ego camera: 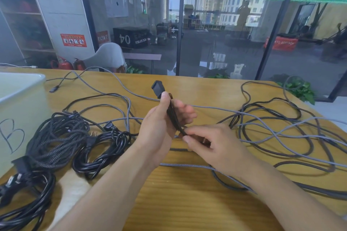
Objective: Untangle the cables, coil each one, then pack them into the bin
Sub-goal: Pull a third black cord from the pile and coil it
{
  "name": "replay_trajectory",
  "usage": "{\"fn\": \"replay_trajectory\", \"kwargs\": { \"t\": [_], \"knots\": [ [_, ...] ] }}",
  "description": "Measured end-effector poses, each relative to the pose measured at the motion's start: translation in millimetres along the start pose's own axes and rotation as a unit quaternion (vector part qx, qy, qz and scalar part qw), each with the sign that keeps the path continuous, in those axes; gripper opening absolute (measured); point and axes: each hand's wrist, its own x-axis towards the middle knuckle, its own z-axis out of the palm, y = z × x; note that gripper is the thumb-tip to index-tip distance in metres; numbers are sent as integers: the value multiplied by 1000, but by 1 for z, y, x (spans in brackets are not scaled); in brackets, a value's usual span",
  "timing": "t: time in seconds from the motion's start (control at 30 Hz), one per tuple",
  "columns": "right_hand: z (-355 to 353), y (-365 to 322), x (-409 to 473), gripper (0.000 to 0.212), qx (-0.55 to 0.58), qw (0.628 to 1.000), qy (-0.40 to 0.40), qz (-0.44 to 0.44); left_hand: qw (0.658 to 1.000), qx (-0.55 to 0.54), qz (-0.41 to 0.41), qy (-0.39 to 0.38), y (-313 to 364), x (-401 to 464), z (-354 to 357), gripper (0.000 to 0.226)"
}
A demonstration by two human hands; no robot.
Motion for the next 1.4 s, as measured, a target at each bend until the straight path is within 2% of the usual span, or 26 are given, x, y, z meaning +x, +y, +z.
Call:
{"fn": "replay_trajectory", "kwargs": {
  "t": [0.13,0.27,0.33,0.47,0.6,0.67,0.73,0.77,0.83,0.9,0.93,1.0,1.1,1.17,1.27,1.4],
  "knots": [
    [-2,3,-2,28,33,997,-71,25,999,-22,-30,-18,2,-2,3,46],
    [-10,19,1,61,-70,990,-118,36,997,-33,-56,-43,9,-5,4,49],
    [-23,33,1,67,-109,985,-112,75,996,-34,-67,-48,14,-5,2,50],
    [-51,52,-3,49,-80,981,-84,154,996,-26,-74,-40,19,-5,-2,53],
    [-69,64,-9,39,-76,965,-134,212,996,-25,-74,-36,24,-6,-5,54],
    [-76,65,-13,28,-51,957,-138,248,996,-30,-71,-40,27,-6,-6,53],
    [-77,64,-12,25,-67,960,-82,260,996,-20,-75,-50,26,-6,-6,53],
    [-73,60,-9,31,-109,958,-34,263,995,-7,-79,-58,24,-6,-5,54],
    [-63,51,1,47,-227,935,94,257,993,23,-86,-78,18,-6,-3,54],
    [-52,39,10,51,-293,909,208,211,990,59,-88,-97,13,-6,0,54],
    [-48,33,12,49,-270,913,240,190,987,80,-87,-104,11,-7,1,54],
    [-40,27,14,38,-143,937,263,183,983,122,-79,-112,8,-8,2,53],
    [-35,23,9,20,44,947,212,239,977,174,-52,-111,3,-7,1,50],
    [-36,20,9,21,138,935,185,270,973,202,-39,-108,-1,-6,1,50],
    [-35,12,10,21,182,932,170,262,966,235,-29,-106,-5,-6,1,50],
    [-30,1,9,21,238,927,188,222,956,276,-24,-99,-9,-4,0,50]
  ]
}}
